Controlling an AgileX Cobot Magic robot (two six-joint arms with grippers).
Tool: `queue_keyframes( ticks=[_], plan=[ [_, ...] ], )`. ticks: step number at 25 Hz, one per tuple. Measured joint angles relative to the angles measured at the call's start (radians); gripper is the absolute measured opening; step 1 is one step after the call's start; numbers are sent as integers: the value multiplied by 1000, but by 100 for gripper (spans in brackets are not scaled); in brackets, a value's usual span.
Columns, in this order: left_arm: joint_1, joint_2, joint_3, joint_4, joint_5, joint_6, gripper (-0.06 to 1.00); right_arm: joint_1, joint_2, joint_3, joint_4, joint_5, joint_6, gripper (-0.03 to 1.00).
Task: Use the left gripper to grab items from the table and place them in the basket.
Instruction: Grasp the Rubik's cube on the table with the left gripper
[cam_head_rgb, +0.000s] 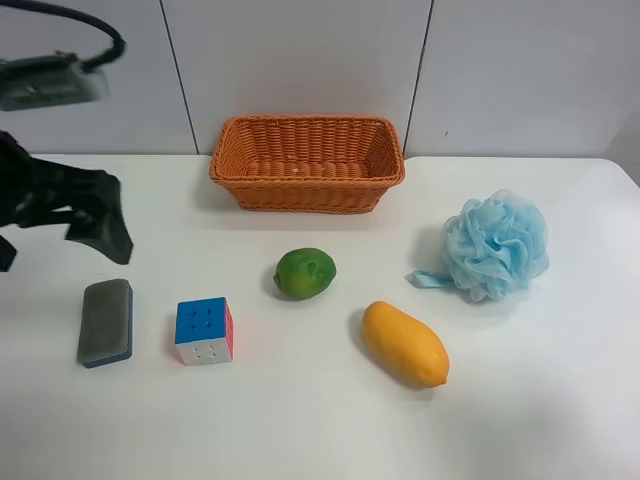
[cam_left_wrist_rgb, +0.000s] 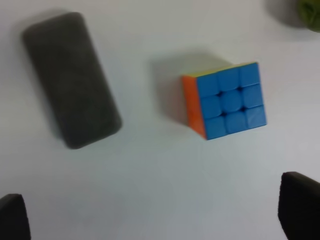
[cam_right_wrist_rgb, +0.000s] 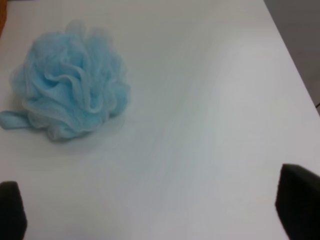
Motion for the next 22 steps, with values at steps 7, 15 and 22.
queue_keyframes(
  ticks=[7, 15, 22],
  plan=[
    [-72, 186, 0, -29, -150, -61, 100, 0, 0, 0, 0, 0, 0, 99],
    [-72, 314, 0, -42, -257, -68, 100, 0, 0, 0, 0, 0, 0, 99],
    [-72, 424, 0, -91, -303, -75, 100, 0, 0, 0, 0, 0, 0, 99]
  ],
)
